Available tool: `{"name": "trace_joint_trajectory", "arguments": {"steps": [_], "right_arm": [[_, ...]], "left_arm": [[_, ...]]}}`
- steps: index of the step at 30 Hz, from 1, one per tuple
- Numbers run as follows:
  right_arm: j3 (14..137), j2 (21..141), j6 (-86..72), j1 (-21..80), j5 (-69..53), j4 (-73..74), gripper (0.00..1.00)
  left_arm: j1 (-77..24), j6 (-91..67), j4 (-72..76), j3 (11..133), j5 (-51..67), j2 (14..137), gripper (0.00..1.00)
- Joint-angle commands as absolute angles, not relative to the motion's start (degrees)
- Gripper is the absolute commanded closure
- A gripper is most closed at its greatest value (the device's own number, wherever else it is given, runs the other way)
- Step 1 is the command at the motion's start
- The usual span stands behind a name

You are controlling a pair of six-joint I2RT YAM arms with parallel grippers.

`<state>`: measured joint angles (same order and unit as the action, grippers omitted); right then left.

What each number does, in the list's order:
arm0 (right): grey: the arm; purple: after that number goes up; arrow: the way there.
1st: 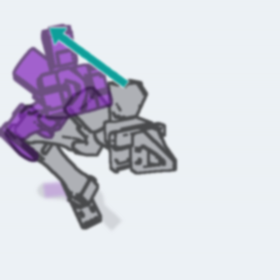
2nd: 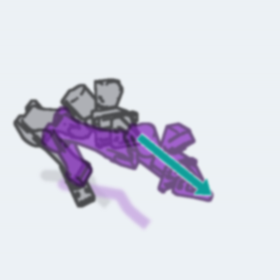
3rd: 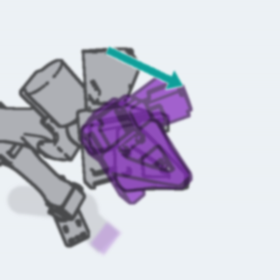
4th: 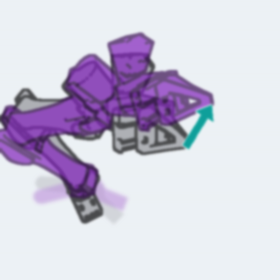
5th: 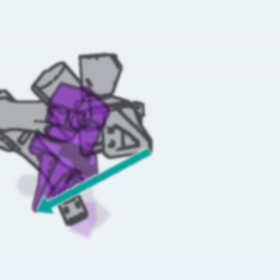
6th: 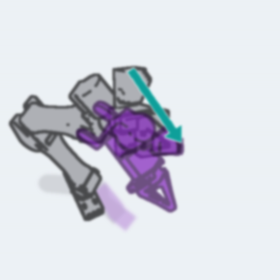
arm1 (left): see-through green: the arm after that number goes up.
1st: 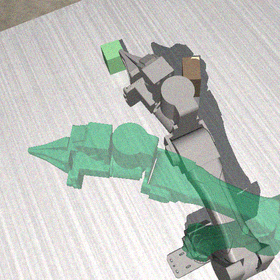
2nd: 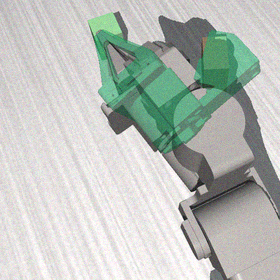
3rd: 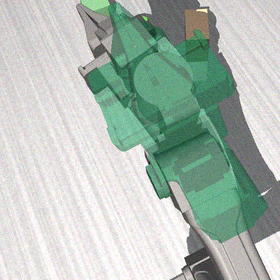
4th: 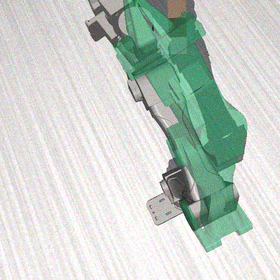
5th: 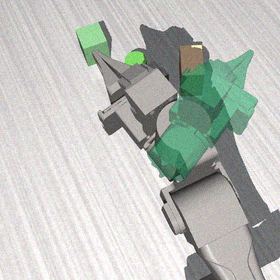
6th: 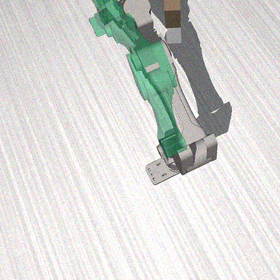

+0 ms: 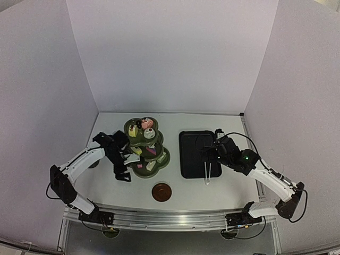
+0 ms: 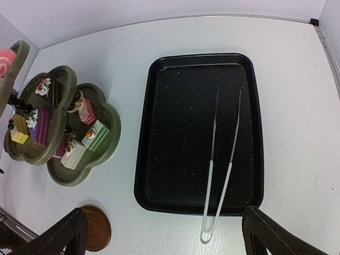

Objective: Serve the afternoon tea

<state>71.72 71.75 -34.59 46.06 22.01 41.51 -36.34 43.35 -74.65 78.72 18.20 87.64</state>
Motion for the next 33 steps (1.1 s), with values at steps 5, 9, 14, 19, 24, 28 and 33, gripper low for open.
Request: {"name": "trace_joint_trajectory", "arguments": {"steps": [5, 9, 14, 19, 24, 28, 33], "right_arm": [[74.1, 73.9, -35.3, 46.4, 21.7, 43.7, 0.02], [73.8, 73.9, -35.1, 46.4, 21.8, 43.7, 0.02], [73.7, 74.3, -34.3, 46.4, 21.8, 43.7, 0.02], [73.5, 74.9, -33.3, 46.4, 21.6, 43.7, 0.02], [73.0, 75.9, -33.4, 46.4, 20.8, 43.7, 0.02], [73.0, 76.7, -33.4, 46.4, 20.5, 43.7, 0.02], [73.5, 77.3, -33.8, 46.4, 20.0, 43.7, 0.02]], "left_arm": [[-2.5, 59.9, -95.1, 75.2, 11.8, 86.5, 0.0], [10.4, 59.7, -88.8, 79.7, 9.7, 95.3, 0.02], [13.5, 47.8, -69.7, 78.3, 5.6, 103.1, 0.19], [13.5, 43.7, -54.2, 74.3, 0.6, 105.2, 0.2], [12.8, 44.3, -48.5, 71.8, 1.1, 105.1, 0.19], [10.3, 44.9, -44.7, 69.3, 0.9, 104.5, 0.2], [8.7, 44.1, -41.7, 68.1, 0.5, 106.2, 0.25]]}}
